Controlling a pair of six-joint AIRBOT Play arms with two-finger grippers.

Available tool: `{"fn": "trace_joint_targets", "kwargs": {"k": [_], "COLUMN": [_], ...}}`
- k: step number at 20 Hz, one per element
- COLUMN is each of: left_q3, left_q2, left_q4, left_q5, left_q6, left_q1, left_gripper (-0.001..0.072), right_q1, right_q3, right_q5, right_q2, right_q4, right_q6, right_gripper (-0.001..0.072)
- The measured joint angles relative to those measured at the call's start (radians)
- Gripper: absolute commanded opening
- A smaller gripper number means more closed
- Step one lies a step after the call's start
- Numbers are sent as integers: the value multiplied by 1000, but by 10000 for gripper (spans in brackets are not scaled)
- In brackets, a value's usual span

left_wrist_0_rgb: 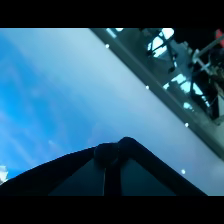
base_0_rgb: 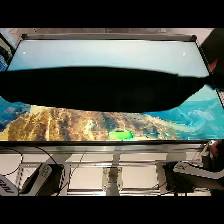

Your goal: Fold the clothes and pants, and hang the long-sleeved shirts on hangers.

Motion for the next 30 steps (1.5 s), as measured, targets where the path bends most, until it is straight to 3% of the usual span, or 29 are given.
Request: {"fn": "trace_joint_targets", "kwargs": {"k": [3, 6, 14, 20, 28, 29, 30], "left_q3": [15, 20, -111, -227, -326, -343, -356], "left_q2": [9, 12, 13, 13, 13, 13, 13], "left_q4": [-67, -32, 276, 496, 935, 980, 1016], "left_q5": [-49, -115, -266, -352, -467, -467, -467], "left_q6": [56, 91, 113, 122, -102, -135, -162], "left_q1": [43, 87, 150, 155, 156, 156, 156], "left_gripper": [21, 21, 22, 22, 23, 23, 24], "right_q1": [0, -1, -116, -260, -350, -353, -355], "right_q3": [85, 103, -112, -296, -403, -406, -407], "right_q5": [-2, 9, 25, -10, -66, -66, -67], "right_q2": [0, 0, 0, 1, 1, 1, 1], "right_q4": [-30, -150, -426, -623, -840, -851, -859], "right_q6": [-8, -11, 14, 139, 302, 311, 319], "right_gripper": [18, 18, 18, 18, 19, 30, 108]}}
